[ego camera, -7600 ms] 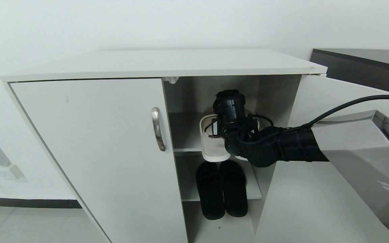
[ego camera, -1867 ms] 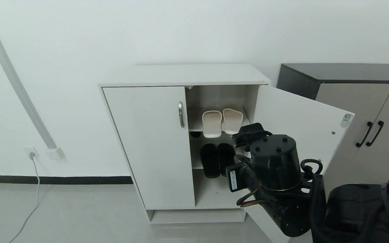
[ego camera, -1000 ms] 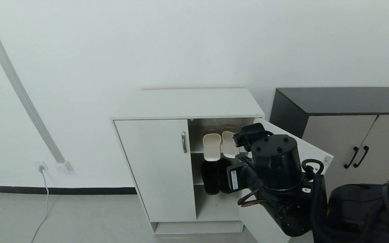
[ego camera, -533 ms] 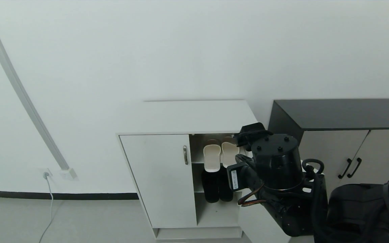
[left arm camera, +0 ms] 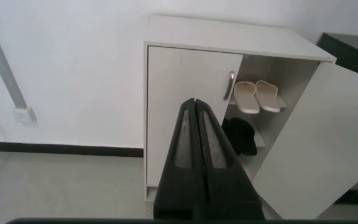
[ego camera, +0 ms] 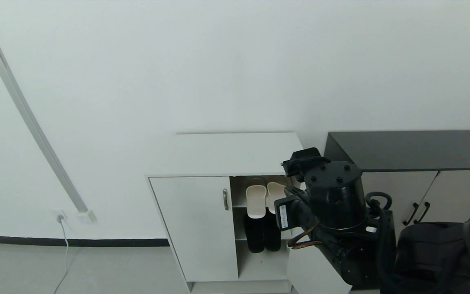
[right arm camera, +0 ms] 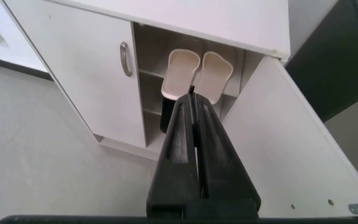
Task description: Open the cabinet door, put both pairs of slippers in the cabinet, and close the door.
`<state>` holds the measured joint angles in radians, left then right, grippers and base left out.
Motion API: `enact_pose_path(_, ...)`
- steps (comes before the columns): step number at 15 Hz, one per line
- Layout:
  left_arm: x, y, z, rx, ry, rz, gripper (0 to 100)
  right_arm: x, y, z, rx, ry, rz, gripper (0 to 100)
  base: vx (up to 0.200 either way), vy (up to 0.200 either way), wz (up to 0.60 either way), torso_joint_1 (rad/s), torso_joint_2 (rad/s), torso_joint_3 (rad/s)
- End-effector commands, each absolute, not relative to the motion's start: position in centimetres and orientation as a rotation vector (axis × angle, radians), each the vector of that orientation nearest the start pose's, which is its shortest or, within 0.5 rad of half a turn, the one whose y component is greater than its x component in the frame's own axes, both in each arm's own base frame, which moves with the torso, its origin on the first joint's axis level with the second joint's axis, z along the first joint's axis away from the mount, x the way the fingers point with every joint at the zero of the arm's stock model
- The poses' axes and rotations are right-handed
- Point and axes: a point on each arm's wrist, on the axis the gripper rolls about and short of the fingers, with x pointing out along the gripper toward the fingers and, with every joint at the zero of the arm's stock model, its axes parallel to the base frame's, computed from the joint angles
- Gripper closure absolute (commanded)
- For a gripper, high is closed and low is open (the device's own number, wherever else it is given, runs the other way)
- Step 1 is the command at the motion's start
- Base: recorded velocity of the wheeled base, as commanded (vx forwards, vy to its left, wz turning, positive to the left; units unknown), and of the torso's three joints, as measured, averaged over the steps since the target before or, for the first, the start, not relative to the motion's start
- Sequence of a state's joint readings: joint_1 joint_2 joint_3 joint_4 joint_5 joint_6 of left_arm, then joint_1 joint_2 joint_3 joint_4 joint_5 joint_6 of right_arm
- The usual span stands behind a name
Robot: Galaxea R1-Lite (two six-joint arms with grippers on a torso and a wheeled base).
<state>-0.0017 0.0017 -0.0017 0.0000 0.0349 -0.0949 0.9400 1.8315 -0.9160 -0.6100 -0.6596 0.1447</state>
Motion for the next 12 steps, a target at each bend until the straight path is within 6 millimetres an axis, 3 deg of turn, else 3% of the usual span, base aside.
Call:
enact_pose_path(1, -2.28, 0.08, 7.59, -0.094, -0.002, 0.034, 100, 21.04, 26.32, 16.86, -0.074, 0.230, 0.259, 100, 0.000, 0.000, 0.00, 0.095, -0.24, -0.105)
enact_pose_path(4, -2.28, 0.08, 7.59, -0.094, -0.002, 0.034, 100, 21.19, 26.17, 16.59, -0.091, 0.236, 0.254, 100, 0.000, 0.000, 0.00, 0.011, -0.02, -0.011)
enact_pose_path(12, -2.28, 0.08, 7.59, -0.094, -0.002, 0.034, 100, 21.22, 26.12, 16.55, -0.093, 0.237, 0.254, 100, 0.000, 0.000, -0.60, 0.007, 0.00, 0.001)
